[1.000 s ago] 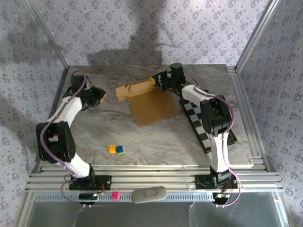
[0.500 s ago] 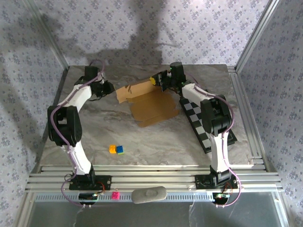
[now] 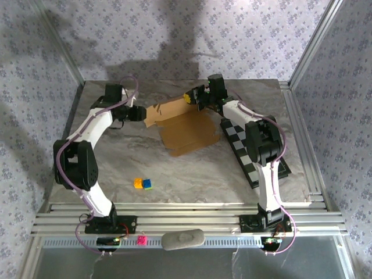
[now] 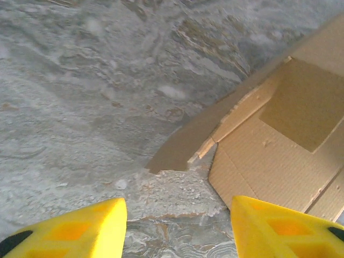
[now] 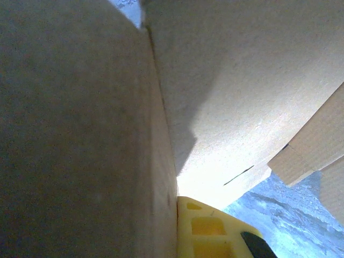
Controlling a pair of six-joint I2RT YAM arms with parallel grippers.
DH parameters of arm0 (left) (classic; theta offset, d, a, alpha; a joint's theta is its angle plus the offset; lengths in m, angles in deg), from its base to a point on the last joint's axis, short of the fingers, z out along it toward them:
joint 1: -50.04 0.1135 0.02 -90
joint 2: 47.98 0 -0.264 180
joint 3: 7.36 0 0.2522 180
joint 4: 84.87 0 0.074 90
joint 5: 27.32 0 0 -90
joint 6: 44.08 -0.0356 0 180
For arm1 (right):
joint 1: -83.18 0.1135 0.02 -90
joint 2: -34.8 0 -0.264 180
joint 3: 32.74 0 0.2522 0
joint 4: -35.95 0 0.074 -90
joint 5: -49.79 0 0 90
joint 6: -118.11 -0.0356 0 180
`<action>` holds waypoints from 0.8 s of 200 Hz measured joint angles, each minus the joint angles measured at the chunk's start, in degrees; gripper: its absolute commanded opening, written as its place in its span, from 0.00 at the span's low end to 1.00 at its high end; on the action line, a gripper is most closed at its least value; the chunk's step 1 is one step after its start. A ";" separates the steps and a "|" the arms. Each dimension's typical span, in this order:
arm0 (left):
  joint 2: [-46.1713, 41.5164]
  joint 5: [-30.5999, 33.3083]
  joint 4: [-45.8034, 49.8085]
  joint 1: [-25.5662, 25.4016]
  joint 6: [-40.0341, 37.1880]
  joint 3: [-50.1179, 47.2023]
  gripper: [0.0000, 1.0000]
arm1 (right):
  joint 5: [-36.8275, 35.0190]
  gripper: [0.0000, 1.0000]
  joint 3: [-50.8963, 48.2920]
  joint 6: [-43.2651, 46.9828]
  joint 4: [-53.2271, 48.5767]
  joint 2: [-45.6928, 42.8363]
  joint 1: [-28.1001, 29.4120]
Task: Fold the paper box
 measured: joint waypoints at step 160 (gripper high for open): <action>9.20 14.08 -3.17 -7.74 8.09 3.37 0.06 | 0.20 0.00 1.22 -0.63 0.50 1.03 -0.07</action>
